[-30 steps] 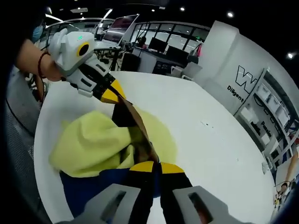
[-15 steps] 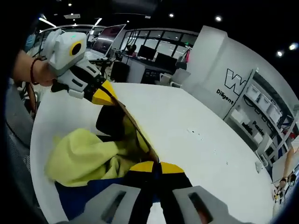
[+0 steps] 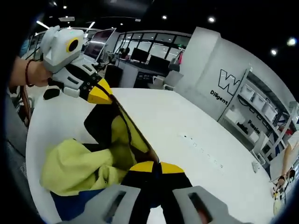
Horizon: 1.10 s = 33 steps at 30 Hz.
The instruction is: Fold the garment on the visible template until the final outline fits inside the template.
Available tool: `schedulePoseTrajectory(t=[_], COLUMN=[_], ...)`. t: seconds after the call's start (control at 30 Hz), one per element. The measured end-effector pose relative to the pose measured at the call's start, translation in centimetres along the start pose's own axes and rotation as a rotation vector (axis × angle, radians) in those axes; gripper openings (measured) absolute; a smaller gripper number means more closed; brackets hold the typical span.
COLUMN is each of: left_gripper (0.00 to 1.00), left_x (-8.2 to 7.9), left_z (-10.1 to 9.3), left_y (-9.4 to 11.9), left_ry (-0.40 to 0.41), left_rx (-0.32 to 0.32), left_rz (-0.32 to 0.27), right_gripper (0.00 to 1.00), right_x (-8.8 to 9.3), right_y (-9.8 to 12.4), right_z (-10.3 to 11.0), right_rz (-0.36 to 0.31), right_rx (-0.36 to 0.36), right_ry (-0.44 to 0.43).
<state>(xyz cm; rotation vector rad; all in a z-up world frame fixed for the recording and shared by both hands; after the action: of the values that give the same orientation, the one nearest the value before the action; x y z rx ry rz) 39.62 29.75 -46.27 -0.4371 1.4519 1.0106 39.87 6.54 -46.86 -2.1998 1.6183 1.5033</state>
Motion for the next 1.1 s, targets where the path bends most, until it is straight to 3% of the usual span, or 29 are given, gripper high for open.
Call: schedulePoseTrajectory(t=[0.17, 0.2, 0.27, 0.57, 0.63, 0.7, 0.8, 0.93, 1.1], left_gripper=[0.0, 0.0, 0.0, 0.0, 0.0, 0.0, 0.0, 0.0, 0.0], left_x=[-0.4, -0.1, -0.5, -1.4, -1.1, -0.9, -1.0, -0.8, -0.2], left_z=[0.3, 0.2, 0.3, 1.2, 1.6, 1.4, 1.6, 1.8, 1.9], left_y=[-0.8, -1.7, -2.2, -4.4, -5.0, -5.6, -6.4, -7.5, -8.8], left_ry=[0.049, 0.019, 0.02, 0.059, -0.004, 0.007, 0.017, 0.021, 0.016], left_rx=[-0.003, -0.008, -0.011, -0.02, -0.075, -0.059, -0.061, -0.089, -0.099], left_rz=[-0.02, 0.005, -0.002, 0.021, 0.033, 0.045, 0.049, 0.079, 0.1], right_gripper=[0.0, 0.0, 0.0, 0.0, 0.0, 0.0, 0.0, 0.0, 0.0], right_x=[0.0, 0.1, 0.2, 1.0, 1.1, 1.3, 1.7, 2.3, 3.0], right_y=[-0.4, -0.6, -0.9, -2.3, -2.8, -3.1, -3.7, -5.0, -6.2], right_z=[-0.9, -1.1, -1.4, -2.4, -2.3, -2.6, -3.0, -3.0, -3.2], right_rz=[0.018, 0.019, 0.022, 0.044, 0.024, 0.06, 0.055, 0.08, 0.106], right_rx=[0.05, 0.057, 0.07, 0.075, 0.065, 0.081, 0.091, 0.067, 0.066], right_ry=[-0.04, -0.051, -0.056, -0.084, -0.211, -0.128, -0.168, -0.108, -0.13])
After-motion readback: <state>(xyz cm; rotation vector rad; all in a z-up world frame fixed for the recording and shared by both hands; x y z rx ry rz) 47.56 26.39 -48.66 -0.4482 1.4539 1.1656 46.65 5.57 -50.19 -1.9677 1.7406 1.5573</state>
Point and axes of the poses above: the point that each gripper's makers call its tool centre point, and the gripper's own axes: y roughly backward along the fingers, z roughly to its left, x roughly out of its underside, the point moved 10 cm from there along y, roughly backward along the fingers, and after that the axes turned 13 degrees about y, right-handed, at the moved point
